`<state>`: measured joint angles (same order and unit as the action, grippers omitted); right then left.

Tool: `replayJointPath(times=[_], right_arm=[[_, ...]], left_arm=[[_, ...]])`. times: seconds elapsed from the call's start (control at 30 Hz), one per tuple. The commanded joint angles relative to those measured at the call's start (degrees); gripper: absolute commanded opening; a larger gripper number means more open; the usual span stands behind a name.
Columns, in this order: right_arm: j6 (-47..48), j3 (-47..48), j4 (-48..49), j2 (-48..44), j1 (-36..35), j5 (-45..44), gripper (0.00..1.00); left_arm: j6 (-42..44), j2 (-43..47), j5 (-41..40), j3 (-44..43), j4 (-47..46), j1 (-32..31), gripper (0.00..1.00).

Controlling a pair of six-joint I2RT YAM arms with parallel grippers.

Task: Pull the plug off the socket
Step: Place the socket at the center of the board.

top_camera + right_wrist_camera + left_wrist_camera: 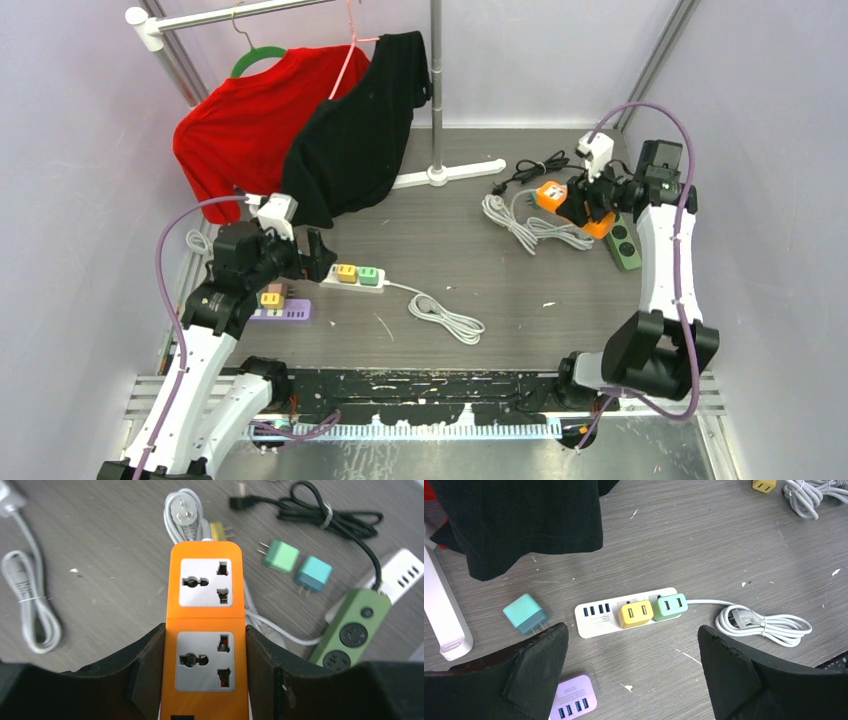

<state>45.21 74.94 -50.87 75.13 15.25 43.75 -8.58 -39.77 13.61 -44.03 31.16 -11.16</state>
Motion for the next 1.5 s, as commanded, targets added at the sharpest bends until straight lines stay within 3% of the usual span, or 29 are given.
replayJointPath(times=[0.0,0.33,0.47,0.57,0.7,0.8,0.97,1.13,1.23,1.33,1.47], right_arm=[[-2.9,1.6,9.7,4.4,4.6,-3.7,0.01],[-16.4,-11.3,34.9,15.6,6.9,-19.9,0.03],[-19.0,-11.5,36.8,18.8,6.9,-22.3,0.21],[-18.8,-10.7,35.3,20.7,6.9,-23.3,0.41],[-18.0,-10.7,33.6,18.1,6.9,-21.0,0.78],[-17.4,-11.0,32.4,13.6,6.8,-18.6,0.98],[-16.4,-10.6,29.4,6.9,6.2,-12.6,1.0],[-15.7,-15.0,30.1,-2.6,2.5,2.0,1.0],[-17.0,-20.1,36.0,-9.1,-3.3,10.3,1.0],[-20.1,-20.8,36.3,-9.8,-10.0,20.5,1.0],[-21.2,-25.1,37.7,-8.7,-21.3,19.5,1.0]], left_arm=[[0.2,0.8,1.7,-0.2,-2.0,-0.2,0.99],[0.0,0.8,2.2,-0.2,-2.1,-0.3,1.0],[0.0,0.7,2.4,-0.2,-2.2,-0.3,1.0],[0.0,0.8,2.3,-0.1,-2.1,-0.3,1.0],[-0.1,0.8,2.4,-0.1,-2.2,-0.4,1.0],[-0.1,0.7,2.5,-0.1,-2.1,-0.3,1.0],[-0.1,0.7,2.5,-0.1,-2.1,-0.4,1.0],[-0.1,0.6,2.3,0.0,-2.0,-0.4,1.0],[0.0,0.4,2.0,0.0,-2.0,-0.4,1.0],[0.1,0.2,1.7,0.1,-1.9,-0.4,0.99],[0.2,-0.1,1.3,0.2,-1.8,-0.4,1.0]])
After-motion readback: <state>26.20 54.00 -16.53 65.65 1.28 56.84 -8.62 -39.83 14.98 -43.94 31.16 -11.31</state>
